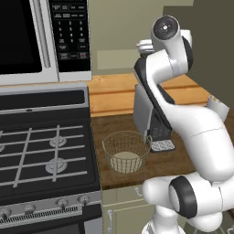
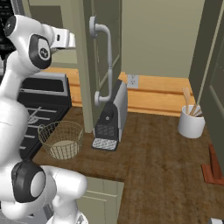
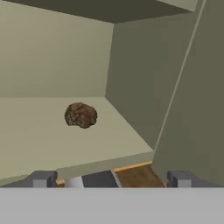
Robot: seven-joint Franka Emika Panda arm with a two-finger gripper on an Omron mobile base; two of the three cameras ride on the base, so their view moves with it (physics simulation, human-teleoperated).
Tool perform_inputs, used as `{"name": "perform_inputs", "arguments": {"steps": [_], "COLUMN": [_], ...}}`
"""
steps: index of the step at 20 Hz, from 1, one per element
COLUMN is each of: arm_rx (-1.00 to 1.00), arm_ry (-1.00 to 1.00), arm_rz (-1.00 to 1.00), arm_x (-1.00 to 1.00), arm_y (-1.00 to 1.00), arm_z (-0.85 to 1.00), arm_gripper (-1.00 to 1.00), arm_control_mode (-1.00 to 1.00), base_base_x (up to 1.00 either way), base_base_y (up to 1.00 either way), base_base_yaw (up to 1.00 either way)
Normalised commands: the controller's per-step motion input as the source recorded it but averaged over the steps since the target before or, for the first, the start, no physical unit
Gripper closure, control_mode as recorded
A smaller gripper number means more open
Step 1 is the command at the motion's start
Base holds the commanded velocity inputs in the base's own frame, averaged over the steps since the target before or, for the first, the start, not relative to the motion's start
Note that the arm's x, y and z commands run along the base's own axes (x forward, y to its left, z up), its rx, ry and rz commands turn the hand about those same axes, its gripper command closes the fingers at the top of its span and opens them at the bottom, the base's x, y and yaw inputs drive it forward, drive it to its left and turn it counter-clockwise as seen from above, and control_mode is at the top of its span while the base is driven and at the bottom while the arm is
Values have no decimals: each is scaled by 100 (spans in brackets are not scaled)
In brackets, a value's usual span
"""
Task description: Open the cabinet, pick up the bread from the cabinet and place it in the basket. Then move the basket to the dining counter.
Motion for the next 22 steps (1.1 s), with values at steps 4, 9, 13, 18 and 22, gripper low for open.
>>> {"name": "perform_inputs", "arguments": {"steps": [4, 9, 13, 18, 22], "arm_rx": [5, 15, 11, 3, 0], "arm_ry": [4, 1, 1, 0, 0], "arm_rz": [0, 0, -2, 0, 0], "arm_x": [36, 60, 58, 26, 29], "arm_y": [-3, 4, -2, -5, -2], "arm_z": [-2, 0, -8, -19, -25], "arm_gripper": [-100, -100, -100, -100, -100], "arm_control_mode": [-100, -100, -100, -100, -100], "base_base_x": [0, 0, 0, 0, 0], "base_base_y": [0, 0, 0, 0, 0], "base_base_yaw": [0, 0, 0, 0, 0]}}
